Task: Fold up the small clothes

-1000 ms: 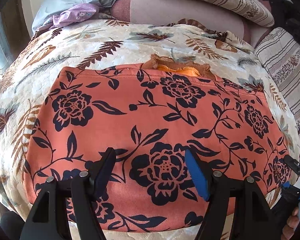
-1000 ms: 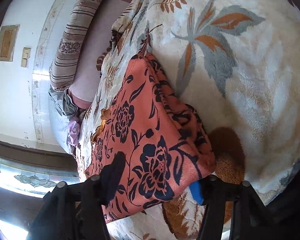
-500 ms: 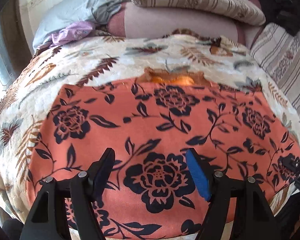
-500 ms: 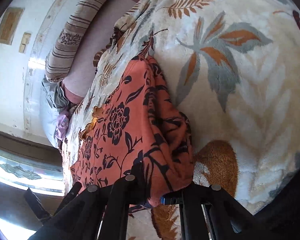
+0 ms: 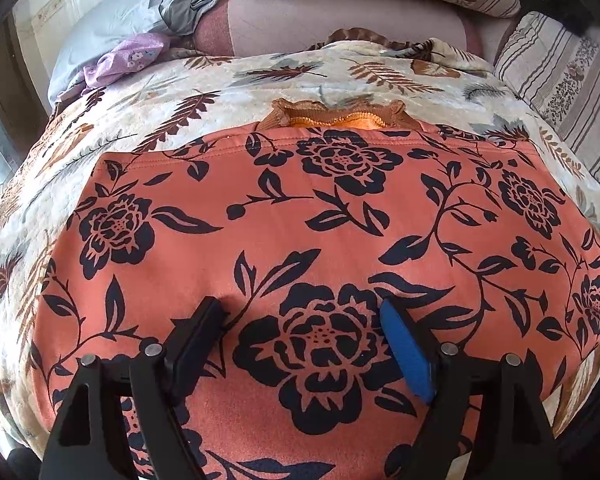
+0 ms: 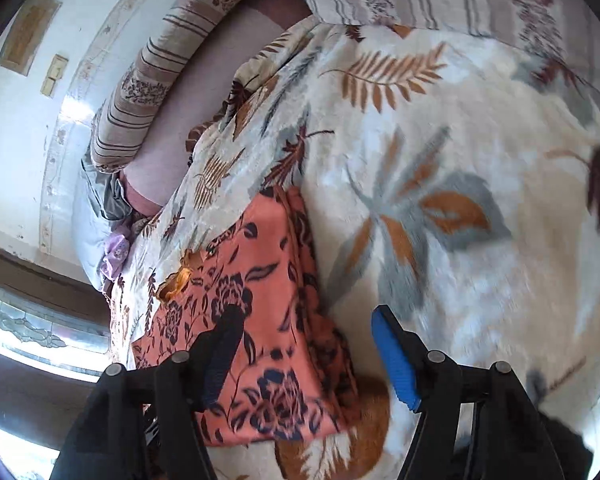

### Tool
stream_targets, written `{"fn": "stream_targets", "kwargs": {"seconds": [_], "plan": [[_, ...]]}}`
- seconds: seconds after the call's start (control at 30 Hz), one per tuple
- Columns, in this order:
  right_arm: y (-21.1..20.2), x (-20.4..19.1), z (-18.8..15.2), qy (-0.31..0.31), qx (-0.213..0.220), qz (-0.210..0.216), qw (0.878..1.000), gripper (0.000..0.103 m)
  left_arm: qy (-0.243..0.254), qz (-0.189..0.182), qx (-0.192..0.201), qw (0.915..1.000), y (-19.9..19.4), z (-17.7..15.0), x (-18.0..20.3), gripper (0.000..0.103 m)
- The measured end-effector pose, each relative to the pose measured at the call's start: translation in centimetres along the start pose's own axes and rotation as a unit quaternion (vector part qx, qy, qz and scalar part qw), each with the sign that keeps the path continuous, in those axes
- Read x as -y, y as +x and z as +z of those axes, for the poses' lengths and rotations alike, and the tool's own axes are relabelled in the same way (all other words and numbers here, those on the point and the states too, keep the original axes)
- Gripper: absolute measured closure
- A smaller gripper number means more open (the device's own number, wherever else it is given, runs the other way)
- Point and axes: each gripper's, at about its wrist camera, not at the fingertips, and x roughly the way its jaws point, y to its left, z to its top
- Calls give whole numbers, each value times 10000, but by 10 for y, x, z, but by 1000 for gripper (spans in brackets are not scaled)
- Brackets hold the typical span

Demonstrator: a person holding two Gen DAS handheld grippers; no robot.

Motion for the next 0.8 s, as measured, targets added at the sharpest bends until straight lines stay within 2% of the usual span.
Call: {"fn": "stream_targets", "kwargs": {"seconds": [0.07,0.13,0.23,0.27,0.3,0.37,0.43,0.47,0.57,0.63,0.67,0.73,0.77,0.8], "plan": [[34,-8,30,-182,-283,11,9994,33,23,-29,-2,10000,-1,-1,0,21],[64,-15,53,-358,-426,-188,9983,33,36,-52,14,10000,-1,-1,-1,21],[97,-20,68,-335,-833,-156,9958,35,40,-49,2,10000,-1,-1,-1,20],[105,-27,67,-540,-926,-260,9939,53,39,-53,-7,10000,-1,-1,-1,20],[110,-34,65,-808,-981,-552,9904,84,42,-59,-8,10000,-1,-1,-1,20],[109,-35,65,-931,-805,-838,9888,87,52,-59,4,10000,0,-1,-1,19],[101,-23,69,-728,-463,-1063,9906,87,49,-35,-10,10000,0,0,0,19],[98,-16,70,-569,-425,-1012,9923,87,77,-4,-46,10000,-1,1,0,19],[84,-21,61,-574,-309,-977,9931,84,9,-22,-258,9997,-8,11,-3,20],[64,-31,52,-599,-99,-935,9938,84,-117,-46,-77,9999,-22,14,-9,20],[54,-36,46,-590,-38,-776,9952,78,-142,-2,25,9999,-29,13,-11,20],[40,-50,28,-630,-143,-322,9974,52,-132,-11,22,9999,-31,7,-13,20],[34,-56,15,-650,-175,-123,9977,26,-123,-6,-75,9999,-27,3,-13,20],[30,-63,2,-712,-211,52,9972,22,-104,-14,-229,9997,-19,-1,-13,20]]}}
